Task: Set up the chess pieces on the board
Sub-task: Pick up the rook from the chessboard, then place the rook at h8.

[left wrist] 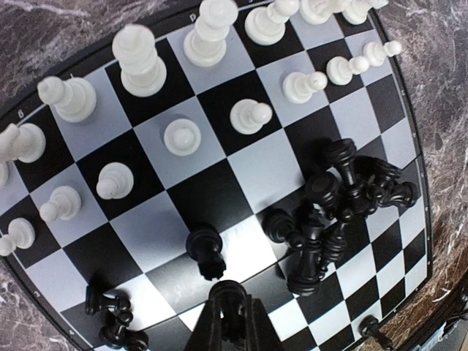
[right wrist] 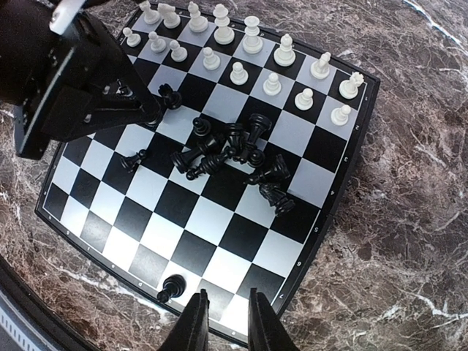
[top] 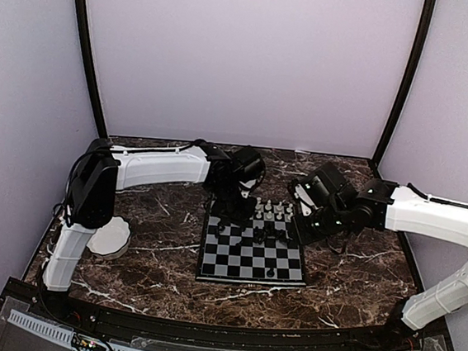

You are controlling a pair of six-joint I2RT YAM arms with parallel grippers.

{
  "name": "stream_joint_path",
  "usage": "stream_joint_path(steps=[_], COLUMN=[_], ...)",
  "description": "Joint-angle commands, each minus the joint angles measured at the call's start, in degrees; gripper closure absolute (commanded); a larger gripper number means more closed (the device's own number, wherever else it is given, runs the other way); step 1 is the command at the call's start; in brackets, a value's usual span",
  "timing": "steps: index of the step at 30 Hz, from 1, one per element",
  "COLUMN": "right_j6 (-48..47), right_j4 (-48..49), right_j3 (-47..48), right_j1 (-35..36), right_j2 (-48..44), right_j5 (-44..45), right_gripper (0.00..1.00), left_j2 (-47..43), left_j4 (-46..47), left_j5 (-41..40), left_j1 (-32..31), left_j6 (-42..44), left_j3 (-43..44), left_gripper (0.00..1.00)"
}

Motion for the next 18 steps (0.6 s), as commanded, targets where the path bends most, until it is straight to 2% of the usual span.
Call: stream_joint_path(steps=[1, 6, 8, 12, 15, 18], right_j6=[-0.72, -1.61, -1.88, -2.36, -2.35, -2.5], right_j4=[1.39, 1.75, 2.01, 2.12, 2.34, 2.54], right_j3=[0.75, 1.54, 1.88, 2.62, 2.81, 3.04], right_j1=[-0.35, -0.35, -0.35, -0.35, -0.4, -0.35], right_j2=[0.81, 2.38, 2.88, 3.98, 4.64, 5.16], right_j5=[0.13, -0.68, -1.03, -1.98, -2.85, -3.54], right_gripper=[0.8, 0.8, 0.8, 0.8, 0.8, 0.81], left_j2=[-2.8, -11.8, -16.82, -26.67, -32.76, -35.13], left_j4=[-7.35, -9.01, -7.15, -1.1, 2.09, 3.35], left_j5=[-1.56, -2.56, -2.77, -1.76, -1.1, -0.96], left_j1=[-0.17, -1.11, -1.97, -4.0, -5.75, -7.76], left_j6=[1.23, 3.19, 4.59, 6.11, 5.94, 5.33], left_j3=[4.49, -1.23, -7.31, -25.16, -31.84, -36.36], left_gripper=[1.0, 1.0, 1.0, 1.0, 1.0, 1.0])
